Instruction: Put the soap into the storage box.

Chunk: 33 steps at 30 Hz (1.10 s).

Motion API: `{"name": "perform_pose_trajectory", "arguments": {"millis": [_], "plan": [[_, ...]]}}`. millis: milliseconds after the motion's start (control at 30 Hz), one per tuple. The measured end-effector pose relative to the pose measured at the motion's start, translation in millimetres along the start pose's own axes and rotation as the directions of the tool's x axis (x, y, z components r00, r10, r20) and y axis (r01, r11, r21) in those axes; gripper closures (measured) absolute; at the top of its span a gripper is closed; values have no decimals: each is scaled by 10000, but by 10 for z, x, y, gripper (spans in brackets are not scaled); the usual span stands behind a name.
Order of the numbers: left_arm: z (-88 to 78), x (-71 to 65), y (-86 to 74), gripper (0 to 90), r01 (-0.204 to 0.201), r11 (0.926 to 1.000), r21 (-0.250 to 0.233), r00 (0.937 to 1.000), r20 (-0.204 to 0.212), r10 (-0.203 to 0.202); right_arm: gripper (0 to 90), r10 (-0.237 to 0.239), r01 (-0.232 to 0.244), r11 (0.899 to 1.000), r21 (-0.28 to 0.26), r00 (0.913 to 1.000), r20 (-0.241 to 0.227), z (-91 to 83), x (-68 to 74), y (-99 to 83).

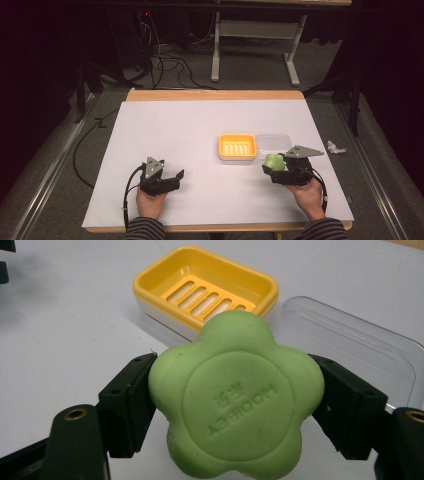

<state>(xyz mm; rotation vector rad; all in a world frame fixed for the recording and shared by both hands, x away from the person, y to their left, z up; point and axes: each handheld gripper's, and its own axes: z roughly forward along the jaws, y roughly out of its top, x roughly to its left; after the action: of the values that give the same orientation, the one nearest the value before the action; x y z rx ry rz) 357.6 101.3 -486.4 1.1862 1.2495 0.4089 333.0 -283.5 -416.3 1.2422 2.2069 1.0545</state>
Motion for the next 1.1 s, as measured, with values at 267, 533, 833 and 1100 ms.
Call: {"name": "perform_pose_trajectory", "arguments": {"millis": [267,533,833,1100], "plan": [[-3,2,0,167,-46,10000,-7,10000,-13,46,256,-89,89,10000,27,9999,93,-19,-26,71],[-7,3,3,168,-8,10000,-64,10000,1,8,256,-107,109,9998,-167,9999,125,-68,-55,177],[0,3,2,168,35,10000,16,10000,22,-35,256,-248,247,9996,-144,9997,-72,-27,-60,316],[-1,6,4,168,20,10000,45,10000,38,-21,256,-97,94,9999,-113,9995,-295,74,-67,426]]}}
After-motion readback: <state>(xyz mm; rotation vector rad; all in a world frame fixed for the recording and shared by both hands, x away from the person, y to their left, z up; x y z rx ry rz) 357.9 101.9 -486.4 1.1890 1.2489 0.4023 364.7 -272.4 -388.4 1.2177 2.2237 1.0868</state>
